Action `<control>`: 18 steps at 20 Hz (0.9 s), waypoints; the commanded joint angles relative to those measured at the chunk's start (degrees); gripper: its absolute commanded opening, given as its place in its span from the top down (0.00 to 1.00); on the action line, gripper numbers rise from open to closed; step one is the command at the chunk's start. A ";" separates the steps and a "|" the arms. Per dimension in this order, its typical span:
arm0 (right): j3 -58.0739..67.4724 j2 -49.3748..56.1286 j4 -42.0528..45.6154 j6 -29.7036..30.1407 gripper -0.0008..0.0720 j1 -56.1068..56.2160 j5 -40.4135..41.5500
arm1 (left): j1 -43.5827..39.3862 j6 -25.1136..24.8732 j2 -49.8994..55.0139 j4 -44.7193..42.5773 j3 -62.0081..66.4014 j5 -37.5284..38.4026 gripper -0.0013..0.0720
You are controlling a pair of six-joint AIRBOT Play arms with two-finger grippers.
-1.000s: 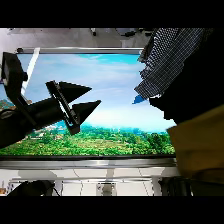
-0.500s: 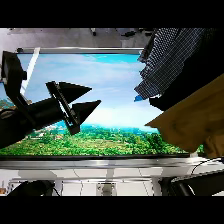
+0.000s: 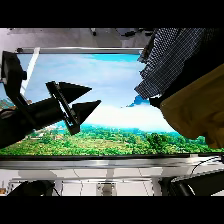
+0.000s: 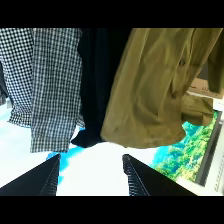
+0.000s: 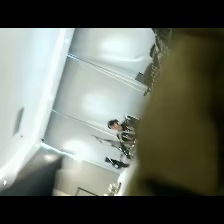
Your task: Fold the clothes and pants, and hang the long-sleeved shirts on hangers.
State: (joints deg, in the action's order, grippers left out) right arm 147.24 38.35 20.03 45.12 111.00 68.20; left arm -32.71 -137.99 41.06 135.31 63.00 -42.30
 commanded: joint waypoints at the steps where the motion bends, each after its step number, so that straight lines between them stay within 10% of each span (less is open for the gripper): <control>1: -0.07 0.48 0.39 2.47 0.03 0.07 7.28 | -0.04 0.00 0.17 -0.20 -0.15 -0.50 0.33; 10: -9.33 2.60 36.70 8.20 0.03 0.07 37.11 | -0.04 0.00 0.17 -0.22 -0.15 -0.48 0.32; 18: -24.15 3.96 14.12 10.49 0.03 0.11 34.18 | -0.04 0.00 0.17 -0.22 -0.15 -0.48 0.32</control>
State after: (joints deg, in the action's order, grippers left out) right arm 128.70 42.02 41.67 54.24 111.04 103.26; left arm -32.71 -137.97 41.19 135.11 62.87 -42.78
